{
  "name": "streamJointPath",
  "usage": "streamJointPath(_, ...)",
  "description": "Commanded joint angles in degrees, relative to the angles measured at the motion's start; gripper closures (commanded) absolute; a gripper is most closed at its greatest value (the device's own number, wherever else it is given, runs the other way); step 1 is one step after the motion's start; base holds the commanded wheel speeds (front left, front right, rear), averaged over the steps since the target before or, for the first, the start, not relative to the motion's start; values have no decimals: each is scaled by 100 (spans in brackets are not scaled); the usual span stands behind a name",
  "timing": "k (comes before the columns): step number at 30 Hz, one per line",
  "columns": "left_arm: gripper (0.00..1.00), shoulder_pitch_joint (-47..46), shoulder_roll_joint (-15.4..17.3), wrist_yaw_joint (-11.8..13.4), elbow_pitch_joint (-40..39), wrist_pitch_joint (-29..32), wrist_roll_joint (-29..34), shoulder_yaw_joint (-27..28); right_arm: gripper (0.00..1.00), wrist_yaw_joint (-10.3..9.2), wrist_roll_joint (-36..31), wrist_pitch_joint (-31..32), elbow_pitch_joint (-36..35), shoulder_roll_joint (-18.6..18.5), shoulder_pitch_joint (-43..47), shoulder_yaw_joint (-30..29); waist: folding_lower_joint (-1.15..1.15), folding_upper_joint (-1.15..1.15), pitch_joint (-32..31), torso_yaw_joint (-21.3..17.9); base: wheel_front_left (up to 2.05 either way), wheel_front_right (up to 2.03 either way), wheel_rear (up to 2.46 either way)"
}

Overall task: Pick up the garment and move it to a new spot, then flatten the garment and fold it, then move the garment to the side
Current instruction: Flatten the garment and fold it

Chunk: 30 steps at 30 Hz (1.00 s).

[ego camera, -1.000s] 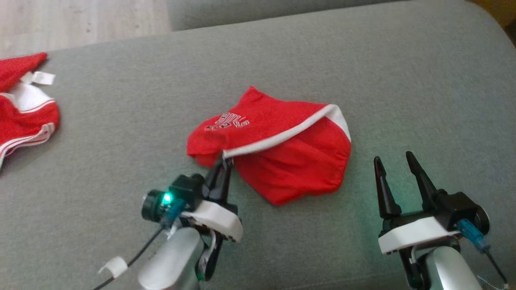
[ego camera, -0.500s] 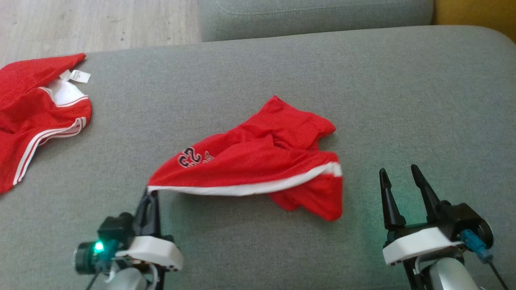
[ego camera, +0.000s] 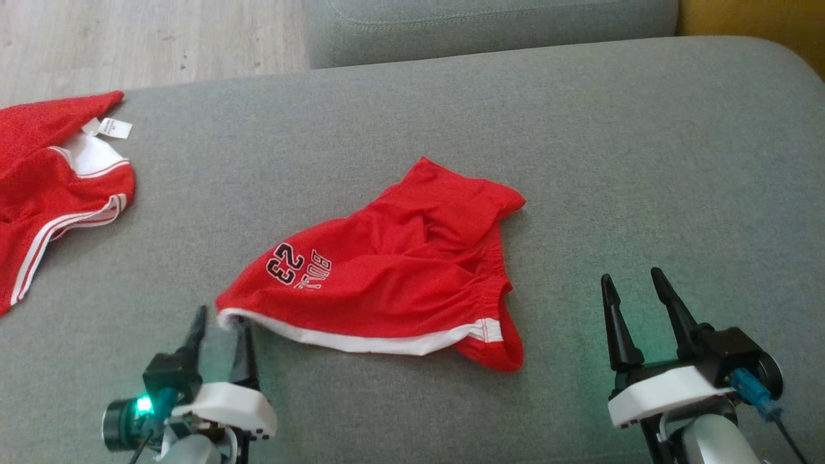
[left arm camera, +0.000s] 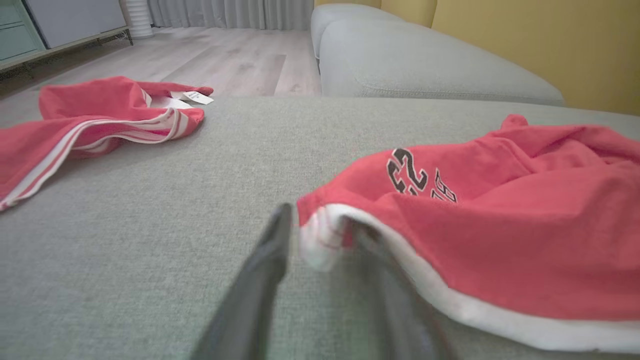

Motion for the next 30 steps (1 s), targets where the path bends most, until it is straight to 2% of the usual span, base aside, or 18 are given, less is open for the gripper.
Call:
streamJointPath(1, 0, -61, 72, 10, -199, -54, 98, 310, 0, 43, -2, -62, -154, -20, -141, 134, 0, 0, -31, 28, 0, 0, 0)
streamJointPath(9, 0, 225, 75, 47, -696, -54, 414, 794, 0, 43, 39, -62, -155, -20, -43, 193, 0, 0, -197, 208, 0, 0, 0)
streamJointPath(16, 0, 502, 29, 20, -1013, -54, 573, 984, 0, 43, 75, -62, -120, -20, 38, 317, 0, 0, -322, 322, 0, 0, 0)
streamJointPath(24, 0, 865, -330, -218, -1419, -54, 710, 804, 0, 43, 179, -62, -51, -20, 132, 711, 0, 0, -451, 460, 0, 0, 0)
streamJointPath(30, 0, 1058, -583, -412, -1403, -54, 769, 610, 0, 43, 242, -62, 44, -20, 121, 1011, 0, 0, -539, 529, 0, 0, 0)
